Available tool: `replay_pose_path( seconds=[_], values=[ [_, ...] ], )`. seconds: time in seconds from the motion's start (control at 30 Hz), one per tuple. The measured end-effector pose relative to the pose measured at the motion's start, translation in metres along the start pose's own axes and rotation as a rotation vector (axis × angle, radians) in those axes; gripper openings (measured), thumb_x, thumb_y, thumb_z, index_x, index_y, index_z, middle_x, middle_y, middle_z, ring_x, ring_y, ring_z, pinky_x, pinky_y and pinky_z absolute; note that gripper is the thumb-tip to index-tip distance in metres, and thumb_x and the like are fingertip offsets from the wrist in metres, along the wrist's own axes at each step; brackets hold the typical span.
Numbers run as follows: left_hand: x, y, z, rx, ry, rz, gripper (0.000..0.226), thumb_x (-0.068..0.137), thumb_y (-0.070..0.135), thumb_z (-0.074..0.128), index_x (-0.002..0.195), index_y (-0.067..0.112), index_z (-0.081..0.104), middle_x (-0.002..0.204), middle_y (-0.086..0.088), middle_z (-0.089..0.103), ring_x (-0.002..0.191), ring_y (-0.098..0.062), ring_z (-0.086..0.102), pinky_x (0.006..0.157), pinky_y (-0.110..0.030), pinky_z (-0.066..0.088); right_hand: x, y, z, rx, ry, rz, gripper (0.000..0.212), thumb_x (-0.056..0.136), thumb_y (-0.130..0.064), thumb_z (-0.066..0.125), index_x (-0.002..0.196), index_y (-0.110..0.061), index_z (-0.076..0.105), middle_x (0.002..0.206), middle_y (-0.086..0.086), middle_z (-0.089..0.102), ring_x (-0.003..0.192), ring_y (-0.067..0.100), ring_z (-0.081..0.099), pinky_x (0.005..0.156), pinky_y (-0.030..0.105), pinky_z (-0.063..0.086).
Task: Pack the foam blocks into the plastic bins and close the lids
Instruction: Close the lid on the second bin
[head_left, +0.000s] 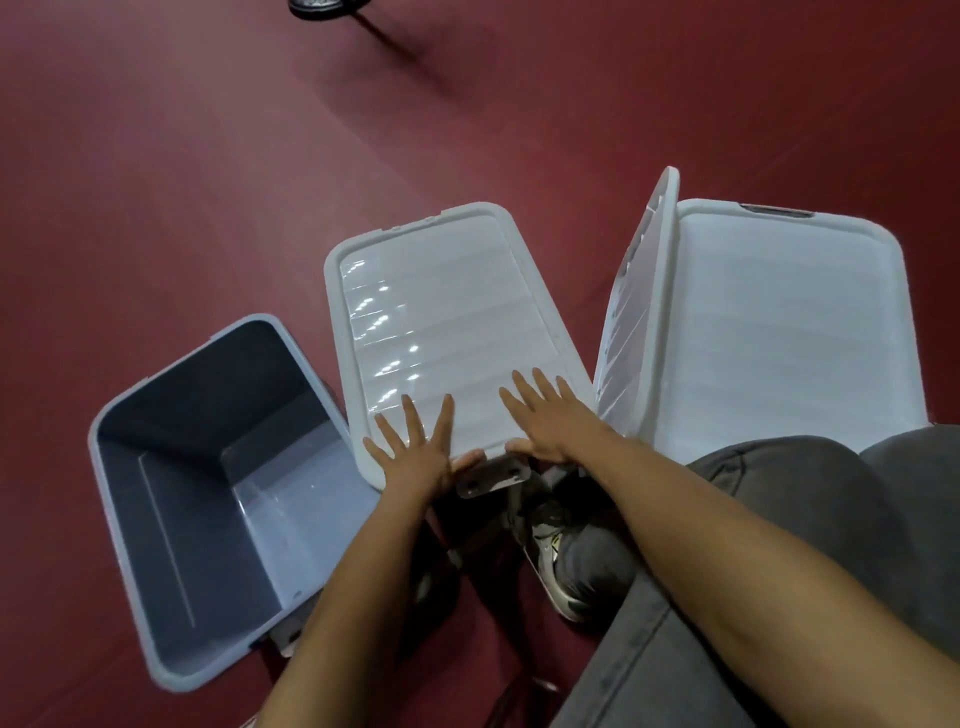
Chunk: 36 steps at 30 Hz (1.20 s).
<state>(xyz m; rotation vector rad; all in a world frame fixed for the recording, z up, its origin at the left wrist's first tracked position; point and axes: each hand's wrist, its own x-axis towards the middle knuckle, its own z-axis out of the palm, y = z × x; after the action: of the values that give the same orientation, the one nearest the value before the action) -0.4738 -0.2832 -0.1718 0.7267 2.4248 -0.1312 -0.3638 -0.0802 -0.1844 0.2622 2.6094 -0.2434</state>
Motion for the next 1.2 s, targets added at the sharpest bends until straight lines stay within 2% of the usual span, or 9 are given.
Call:
replay_pose_path(
  seconds=[0.17, 0.27, 0.37, 0.43, 0.5, 0.67, 0.93, 1.1, 1.2],
  values=[
    [-0.005, 0.002, 0.001, -0.079, -0.021, 0.008, 0.097, 0.07, 0.097, 0.018, 0.138, 0.055, -0.037, 0.147, -0.005, -0.053, 0.133, -0.049, -0.044, 0.105, -0.073, -0.02, 0.007, -0.028, 0.007, -0.048, -0.048, -0.024, 0.094, 0.097, -0.066, 0.039, 0.155, -0.027, -0.024, 0.16, 0.011, -0.035, 0.146, 0.049, -0.024, 0.119, 0.065, -0.001],
    [-0.006, -0.004, -0.007, -0.101, -0.097, 0.058, 0.117, 0.063, 0.098, 0.04, 0.137, 0.055, -0.039, 0.139, -0.004, -0.06, 0.125, -0.047, -0.052, 0.094, -0.068, -0.033, 0.005, -0.035, 0.008, -0.149, -0.037, -0.017, 0.113, 0.091, -0.065, 0.055, 0.155, -0.017, -0.025, 0.159, 0.015, -0.035, 0.146, 0.049, -0.024, 0.118, 0.067, 0.001],
    [-0.008, -0.003, -0.01, -0.073, -0.131, 0.069, 0.138, 0.07, 0.065, 0.078, 0.136, 0.052, -0.042, 0.132, -0.005, -0.065, 0.12, -0.046, -0.056, 0.093, -0.069, -0.033, 0.002, -0.047, 0.013, -0.309, 0.046, -0.035, 0.114, 0.092, -0.052, 0.063, 0.155, -0.005, -0.02, 0.161, 0.02, -0.027, 0.149, 0.047, -0.017, 0.116, 0.071, 0.006],
    [-0.009, 0.001, -0.008, -0.068, -0.117, 0.034, 0.138, 0.078, 0.035, 0.082, 0.137, 0.051, -0.042, 0.132, -0.006, -0.066, 0.121, -0.047, -0.055, 0.1, -0.076, -0.025, 0.0, -0.061, 0.018, -0.359, 0.095, -0.039, 0.106, 0.096, -0.043, 0.061, 0.156, -0.002, -0.016, 0.162, 0.024, -0.023, 0.149, 0.049, -0.013, 0.114, 0.073, 0.009],
    [-0.008, 0.003, -0.005, -0.058, -0.09, 0.025, 0.137, 0.08, 0.028, 0.081, 0.137, 0.049, -0.042, 0.133, -0.008, -0.064, 0.123, -0.048, -0.054, 0.103, -0.076, -0.02, 0.002, -0.074, 0.024, -0.359, 0.106, -0.001, 0.104, 0.096, -0.044, 0.06, 0.156, -0.001, -0.014, 0.162, 0.026, -0.02, 0.148, 0.052, -0.011, 0.112, 0.074, 0.013],
    [-0.005, 0.0, -0.003, -0.027, -0.1, 0.037, 0.148, 0.067, 0.052, 0.086, 0.136, 0.048, -0.044, 0.134, -0.01, -0.064, 0.124, -0.051, -0.052, 0.103, -0.076, -0.018, 0.002, -0.094, 0.021, -0.289, 0.071, 0.13, 0.139, 0.072, -0.066, 0.075, 0.156, 0.0, -0.013, 0.161, 0.029, -0.019, 0.147, 0.055, -0.01, 0.108, 0.077, 0.017],
    [-0.004, -0.001, -0.003, -0.016, -0.092, 0.058, 0.154, 0.051, 0.078, 0.079, 0.139, 0.045, -0.042, 0.137, -0.012, -0.061, 0.124, -0.052, -0.051, 0.104, -0.077, -0.014, 0.014, -0.095, 0.026, -0.371, 0.098, 0.101, 0.099, 0.097, -0.041, 0.061, 0.154, 0.008, -0.004, 0.158, 0.039, -0.002, 0.14, 0.066, 0.011, 0.108, 0.071, 0.03],
    [-0.003, -0.004, -0.008, -0.056, -0.155, 0.089, 0.153, 0.042, 0.092, 0.068, 0.137, 0.047, -0.043, 0.133, -0.01, -0.065, 0.119, -0.051, -0.056, 0.101, -0.076, -0.022, 0.011, -0.087, 0.008, -0.356, 0.009, 0.013, 0.116, 0.086, -0.049, 0.072, 0.155, 0.005, -0.003, 0.16, 0.036, 0.0, 0.142, 0.062, 0.013, 0.11, 0.066, 0.032],
    [-0.003, -0.004, -0.01, -0.058, -0.177, 0.09, 0.151, 0.041, 0.096, 0.063, 0.136, 0.048, -0.044, 0.131, -0.01, -0.065, 0.117, -0.051, -0.057, 0.099, -0.076, -0.024, 0.011, -0.07, -0.024, -0.271, 0.005, -0.115, 0.1, 0.085, -0.043, 0.074, 0.155, 0.001, 0.017, 0.158, 0.029, 0.022, 0.136, 0.054, 0.036, 0.099, 0.052, 0.046]
  ],
)
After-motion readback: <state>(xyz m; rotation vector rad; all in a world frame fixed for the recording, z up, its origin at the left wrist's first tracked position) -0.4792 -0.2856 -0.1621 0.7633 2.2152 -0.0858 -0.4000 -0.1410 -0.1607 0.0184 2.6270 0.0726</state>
